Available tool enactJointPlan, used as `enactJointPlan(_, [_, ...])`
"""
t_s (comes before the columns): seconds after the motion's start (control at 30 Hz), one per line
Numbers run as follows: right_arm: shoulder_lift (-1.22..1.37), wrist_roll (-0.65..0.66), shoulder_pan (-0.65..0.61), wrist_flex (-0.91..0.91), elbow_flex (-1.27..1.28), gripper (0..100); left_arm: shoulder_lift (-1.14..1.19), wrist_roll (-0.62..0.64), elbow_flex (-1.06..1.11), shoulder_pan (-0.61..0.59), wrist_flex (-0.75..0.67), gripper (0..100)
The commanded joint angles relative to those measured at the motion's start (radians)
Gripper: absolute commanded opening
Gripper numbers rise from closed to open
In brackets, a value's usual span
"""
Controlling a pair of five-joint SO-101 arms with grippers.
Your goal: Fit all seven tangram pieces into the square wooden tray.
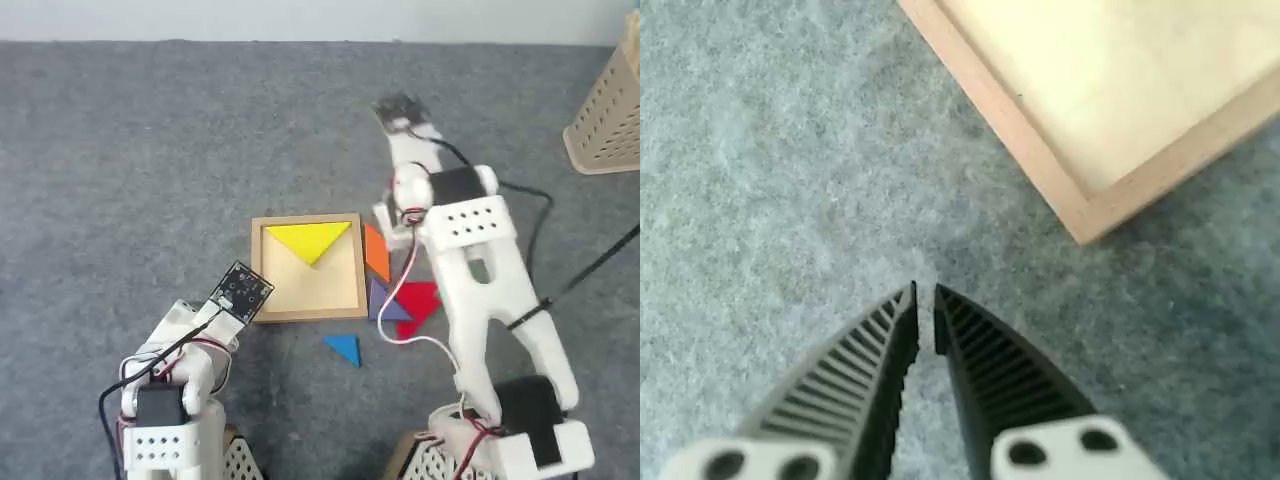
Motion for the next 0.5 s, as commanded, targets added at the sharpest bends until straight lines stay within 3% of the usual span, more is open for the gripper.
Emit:
enactJointPlan(0.0, [-0.031, 0.017, 0.025, -0.077, 0.153, 1.0, -0.017, -0.011, -0.010, -0.003, 0.006, 3])
enactJointPlan(0.2, [-0.059, 0.009, 0.021, -0.255, 0.400, 7.2, -0.017, -0.011, -0.010, -0.003, 0.006, 3])
enactJointPlan(0.33, [-0.041, 0.008, 0.025, -0.271, 0.425, 14.0, -0.017, -0.011, -0.010, -0.002, 0.006, 3])
enactJointPlan(0.47, [0.038, 0.008, 0.028, -0.271, 0.425, 14.8, -0.017, -0.011, -0.010, -0.002, 0.006, 3])
